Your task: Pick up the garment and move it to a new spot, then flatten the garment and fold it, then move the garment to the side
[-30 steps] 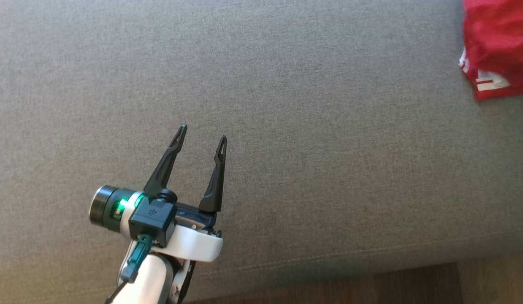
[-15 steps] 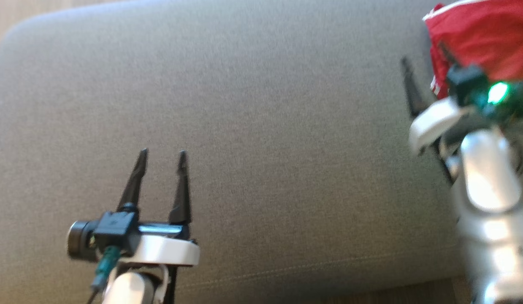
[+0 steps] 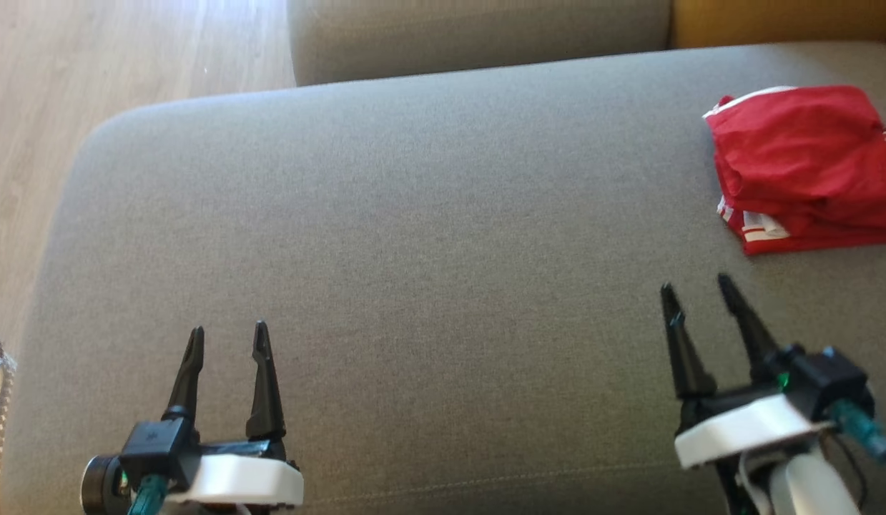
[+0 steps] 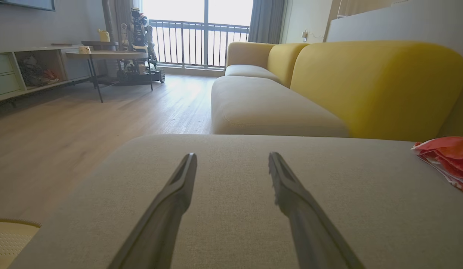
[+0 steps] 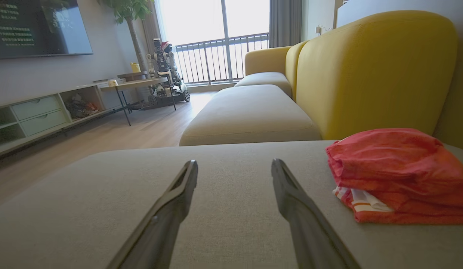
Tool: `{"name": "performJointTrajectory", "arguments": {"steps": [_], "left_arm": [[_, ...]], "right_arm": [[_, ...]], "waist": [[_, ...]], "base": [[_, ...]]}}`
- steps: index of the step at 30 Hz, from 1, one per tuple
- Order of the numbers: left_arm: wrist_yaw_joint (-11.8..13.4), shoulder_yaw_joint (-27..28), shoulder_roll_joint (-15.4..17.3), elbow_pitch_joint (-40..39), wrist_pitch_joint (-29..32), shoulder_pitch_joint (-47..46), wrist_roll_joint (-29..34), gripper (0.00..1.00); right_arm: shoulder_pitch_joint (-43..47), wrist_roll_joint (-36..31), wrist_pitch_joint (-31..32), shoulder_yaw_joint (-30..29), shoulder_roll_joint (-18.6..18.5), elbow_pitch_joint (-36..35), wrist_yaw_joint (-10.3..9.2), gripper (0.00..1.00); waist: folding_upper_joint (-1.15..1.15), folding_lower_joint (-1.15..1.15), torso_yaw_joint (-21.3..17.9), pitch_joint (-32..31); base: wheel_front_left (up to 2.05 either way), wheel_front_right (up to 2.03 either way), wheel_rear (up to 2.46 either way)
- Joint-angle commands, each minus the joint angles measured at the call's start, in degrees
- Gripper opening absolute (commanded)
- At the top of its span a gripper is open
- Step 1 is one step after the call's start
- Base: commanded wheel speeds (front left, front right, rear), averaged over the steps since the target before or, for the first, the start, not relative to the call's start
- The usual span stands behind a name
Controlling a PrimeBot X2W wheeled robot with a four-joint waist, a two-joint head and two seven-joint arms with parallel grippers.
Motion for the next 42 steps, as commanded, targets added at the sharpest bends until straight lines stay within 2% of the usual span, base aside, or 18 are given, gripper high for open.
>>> {"name": "performJointTrajectory", "arguments": {"steps": [1, 11, 33, 34, 38, 42], "left_arm": [[-0.4, 1.9, -0.4, -2.3, -0.7, -1.7, 0.5, 1.00], [-1.8, 2.2, -0.4, -3.7, -0.7, 1.7, 3.6, 1.00], [-3.1, 2.7, -0.4, -3.2, -0.7, 3.3, 4.3, 1.00], [-2.9, 0.4, 0.0, -1.6, 0.0, 5.4, 3.8, 0.00], [-2.9, -0.1, 0.0, 2.2, 0.2, 5.9, 3.6, 0.00], [-3.1, 0.2, 0.1, 2.1, 0.6, 5.6, 0.6, 0.00]], "right_arm": [[-1.5, 0.1, -0.5, 1.6, 0.3, -2.0, -0.02, 1.00], [3.8, -1.4, -0.5, -0.5, 0.3, -4.4, -0.02, 1.00], [6.1, -0.7, -0.5, -0.2, 0.3, -5.0, -0.02, 1.00], [7.4, -0.7, 0.0, -1.6, 0.5, -3.1, 0.00, 0.00], [8.1, -0.6, 0.1, -1.4, 0.5, 0.7, 0.00, 0.00], [7.9, 2.2, 0.6, -1.3, 0.4, 0.8, 0.00, 0.00]], "waist": [[0.00, 0.00, -0.1, -0.5], [0.00, 0.00, -0.3, -2.9], [0.00, 0.00, -0.4, -4.6], [0.00, 0.00, -0.4, -4.6], [0.00, 0.00, -0.4, -4.6], [0.00, 0.00, -0.4, -4.5]], "base": [[0.00, 0.00, 0.00], [0.00, 0.00, 0.00], [0.00, 0.00, 0.00], [0.00, 0.00, 0.00], [0.00, 0.00, 0.00], [0.00, 0.00, 0.00]]}}
